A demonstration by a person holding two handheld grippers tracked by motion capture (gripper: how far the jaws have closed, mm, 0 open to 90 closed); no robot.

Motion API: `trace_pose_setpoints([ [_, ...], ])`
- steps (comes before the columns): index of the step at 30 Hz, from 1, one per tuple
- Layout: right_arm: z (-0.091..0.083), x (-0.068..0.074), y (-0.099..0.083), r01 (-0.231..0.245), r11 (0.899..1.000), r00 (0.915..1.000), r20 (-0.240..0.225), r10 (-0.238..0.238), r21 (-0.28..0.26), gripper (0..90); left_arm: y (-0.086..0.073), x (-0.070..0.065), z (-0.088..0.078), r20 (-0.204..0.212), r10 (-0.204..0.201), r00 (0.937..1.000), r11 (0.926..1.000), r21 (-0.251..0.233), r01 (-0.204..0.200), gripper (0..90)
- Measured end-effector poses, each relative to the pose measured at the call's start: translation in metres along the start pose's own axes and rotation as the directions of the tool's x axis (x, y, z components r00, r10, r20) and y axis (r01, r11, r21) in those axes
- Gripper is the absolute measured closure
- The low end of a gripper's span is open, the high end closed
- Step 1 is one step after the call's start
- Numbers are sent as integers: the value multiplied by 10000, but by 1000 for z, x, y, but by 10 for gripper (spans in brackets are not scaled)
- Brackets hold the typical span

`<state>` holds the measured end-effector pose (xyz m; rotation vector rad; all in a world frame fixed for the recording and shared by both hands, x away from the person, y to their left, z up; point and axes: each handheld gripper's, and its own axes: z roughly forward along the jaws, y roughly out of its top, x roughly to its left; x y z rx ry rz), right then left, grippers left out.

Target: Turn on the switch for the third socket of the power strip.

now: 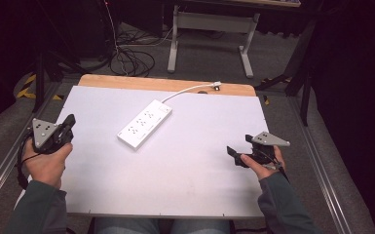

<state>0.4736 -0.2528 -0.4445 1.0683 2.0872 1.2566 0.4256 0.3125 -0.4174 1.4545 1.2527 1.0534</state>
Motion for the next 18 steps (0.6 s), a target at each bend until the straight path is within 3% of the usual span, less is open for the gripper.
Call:
trace_pose_setpoints([
  [18, 0, 0, 0, 12, 10000, 10000, -12, -12, 14, 127, 1, -15, 15, 848, 499, 9951, 9977, 405, -535, 900],
])
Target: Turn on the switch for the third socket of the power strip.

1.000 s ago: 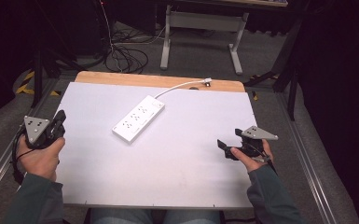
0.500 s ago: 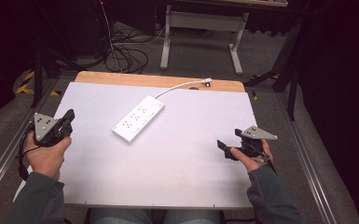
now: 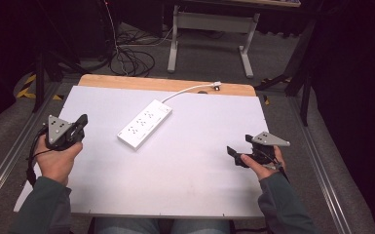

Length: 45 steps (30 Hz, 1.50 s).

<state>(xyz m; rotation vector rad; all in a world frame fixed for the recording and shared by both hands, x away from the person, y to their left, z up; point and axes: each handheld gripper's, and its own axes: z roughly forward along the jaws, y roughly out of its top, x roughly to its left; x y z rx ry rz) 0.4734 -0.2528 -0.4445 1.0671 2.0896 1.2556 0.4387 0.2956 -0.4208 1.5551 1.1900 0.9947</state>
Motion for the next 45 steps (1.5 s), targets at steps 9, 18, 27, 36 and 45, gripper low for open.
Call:
trace_pose_setpoints([
  [9, 0, 0, 0, 0, 10000, 10000, 1, 0, -2, 127, 1, -6, 9, 332, 92, 9994, 9998, 200, -99, 900],
  [18, 0, 0, 0, -13, 10000, 10000, -38, 13, -4, 126, 3, -16, 22, 707, 225, 9972, 9991, 330, -249, 900],
  [27, 1, 0, 0, -23, 10000, 10000, -78, 23, 12, 127, 2, -21, 30, 979, 443, 9942, 9973, 547, -499, 900],
  [36, 1, 0, 0, -34, 10000, 10000, -76, 35, 31, 127, 2, -31, 40, 1419, 632, 9879, 9941, 782, -749, 900],
  [45, 0, 0, -1, -28, 10000, 10000, -48, 28, 32, 127, 3, -38, 47, 1708, 877, 9814, 9905, 894, -1041, 900],
])
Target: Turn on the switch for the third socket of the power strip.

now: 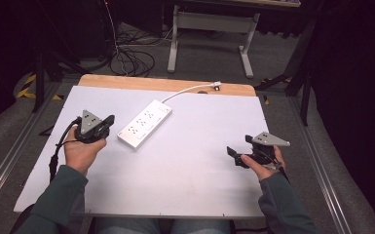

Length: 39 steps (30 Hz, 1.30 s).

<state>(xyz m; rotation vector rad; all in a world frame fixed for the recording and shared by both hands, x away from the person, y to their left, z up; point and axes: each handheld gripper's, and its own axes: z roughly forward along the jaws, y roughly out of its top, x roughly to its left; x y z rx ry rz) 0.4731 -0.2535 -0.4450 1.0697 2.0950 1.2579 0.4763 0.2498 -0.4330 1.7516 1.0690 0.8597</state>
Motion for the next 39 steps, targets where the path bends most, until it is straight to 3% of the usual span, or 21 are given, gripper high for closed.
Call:
trace_pose_setpoints([
  [12, -1, 0, -1, -9, 10000, 10000, 27, 9, 6, 127, 2, -5, 7, 331, 25, 9994, 9999, 115, -29, 900],
  [39, -1, 1, 0, 20, 10000, 10000, -44, -20, -30, 127, 3, -19, 25, 1117, 523, 9924, 9971, 494, -581, 900],
])
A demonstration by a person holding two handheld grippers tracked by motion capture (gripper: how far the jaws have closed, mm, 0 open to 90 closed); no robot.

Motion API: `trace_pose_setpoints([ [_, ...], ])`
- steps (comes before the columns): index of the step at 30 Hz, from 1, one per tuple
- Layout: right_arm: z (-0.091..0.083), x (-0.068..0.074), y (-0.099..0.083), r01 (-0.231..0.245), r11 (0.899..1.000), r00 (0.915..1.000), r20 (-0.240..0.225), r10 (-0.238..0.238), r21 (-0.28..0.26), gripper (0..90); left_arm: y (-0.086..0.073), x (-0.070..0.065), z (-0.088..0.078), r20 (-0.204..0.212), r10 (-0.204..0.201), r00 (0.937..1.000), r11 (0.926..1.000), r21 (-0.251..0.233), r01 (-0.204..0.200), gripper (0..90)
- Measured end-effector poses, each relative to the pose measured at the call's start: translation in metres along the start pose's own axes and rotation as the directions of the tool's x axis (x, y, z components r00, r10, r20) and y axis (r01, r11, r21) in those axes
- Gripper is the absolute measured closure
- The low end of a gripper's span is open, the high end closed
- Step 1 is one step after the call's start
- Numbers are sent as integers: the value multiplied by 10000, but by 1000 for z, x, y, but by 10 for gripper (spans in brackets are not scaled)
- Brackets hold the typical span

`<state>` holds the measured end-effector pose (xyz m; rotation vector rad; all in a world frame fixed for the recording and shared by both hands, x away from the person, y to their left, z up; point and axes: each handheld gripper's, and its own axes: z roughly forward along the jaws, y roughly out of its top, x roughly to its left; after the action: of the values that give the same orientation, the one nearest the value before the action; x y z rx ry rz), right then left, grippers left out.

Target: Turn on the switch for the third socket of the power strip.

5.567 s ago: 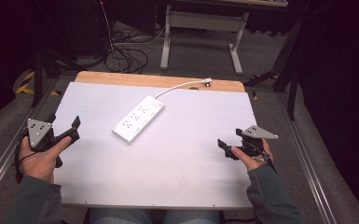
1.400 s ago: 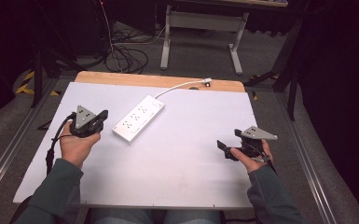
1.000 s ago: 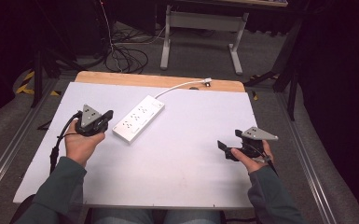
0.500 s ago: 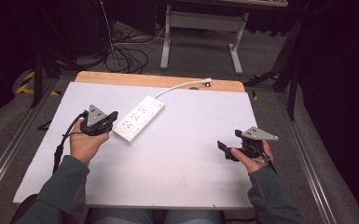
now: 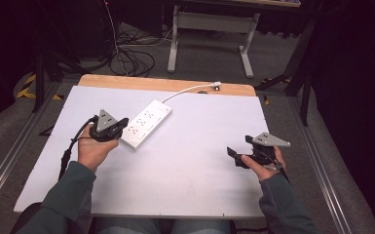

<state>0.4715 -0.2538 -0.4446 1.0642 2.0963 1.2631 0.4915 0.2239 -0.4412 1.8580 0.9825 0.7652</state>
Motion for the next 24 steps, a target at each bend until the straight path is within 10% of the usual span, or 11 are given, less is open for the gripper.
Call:
trace_pose_setpoints([
  [24, 0, -1, 0, -56, 10000, 10000, -43, 56, -19, 125, 0, -15, 23, 677, 552, 9962, 9957, 700, -599, 900],
])
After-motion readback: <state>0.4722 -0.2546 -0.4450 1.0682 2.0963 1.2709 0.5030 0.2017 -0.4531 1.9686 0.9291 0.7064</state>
